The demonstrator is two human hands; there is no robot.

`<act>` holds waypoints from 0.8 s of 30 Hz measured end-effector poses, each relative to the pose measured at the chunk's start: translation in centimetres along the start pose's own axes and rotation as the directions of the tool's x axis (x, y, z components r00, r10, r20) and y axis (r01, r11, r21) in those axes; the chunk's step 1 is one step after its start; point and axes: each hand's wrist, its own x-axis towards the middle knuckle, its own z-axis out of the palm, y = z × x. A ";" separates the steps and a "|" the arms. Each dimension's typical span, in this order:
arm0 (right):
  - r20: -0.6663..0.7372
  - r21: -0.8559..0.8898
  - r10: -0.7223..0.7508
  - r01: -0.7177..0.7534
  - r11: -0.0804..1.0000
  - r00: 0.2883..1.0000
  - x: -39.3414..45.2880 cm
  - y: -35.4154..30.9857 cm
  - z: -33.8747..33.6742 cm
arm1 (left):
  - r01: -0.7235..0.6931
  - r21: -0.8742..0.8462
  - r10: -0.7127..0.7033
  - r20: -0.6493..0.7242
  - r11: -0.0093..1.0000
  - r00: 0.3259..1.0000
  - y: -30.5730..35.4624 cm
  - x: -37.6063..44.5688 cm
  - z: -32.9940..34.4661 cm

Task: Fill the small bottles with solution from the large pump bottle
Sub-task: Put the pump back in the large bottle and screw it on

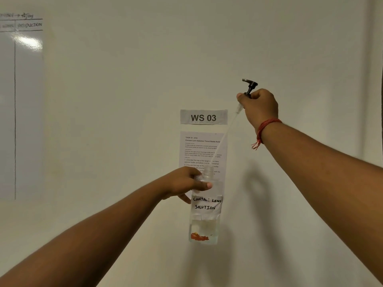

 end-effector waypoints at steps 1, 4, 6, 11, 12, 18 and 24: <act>0.008 -0.002 -0.003 0.003 1.000 1.000 -0.1 0.2 0.2 | 0.002 0.000 -0.002 -0.001 1.000 1.000 -0.1 0.1 0.0; 0.042 -0.005 -0.004 0.004 1.000 0.999 -0.5 1.0 0.8 | 0.003 0.000 -0.003 -0.001 1.000 1.000 -0.2 0.3 -0.2; 0.073 -0.016 -0.003 0.005 1.000 0.997 -0.8 1.5 1.2 | 0.002 -0.001 -0.002 -0.006 1.000 1.000 -0.3 0.4 -0.3; 0.138 -0.040 0.000 0.005 0.999 0.990 -1.6 2.4 2.0 | -0.001 0.005 0.001 -0.016 1.000 1.000 -0.1 0.5 -0.6; 0.164 -0.043 0.003 0.004 0.999 0.986 -1.8 2.6 2.1 | -0.001 0.004 0.001 -0.018 1.000 1.000 -0.1 0.5 -0.7; 0.426 -0.111 0.005 0.046 0.993 0.905 -4.2 3.5 3.2 | 0.004 0.015 -0.003 -0.039 1.000 0.999 0.1 0.7 -1.0; 0.622 -0.184 0.030 0.109 0.977 0.782 -6.5 4.2 3.8 | 0.007 0.014 -0.006 -0.055 1.000 0.998 0.2 0.6 -1.0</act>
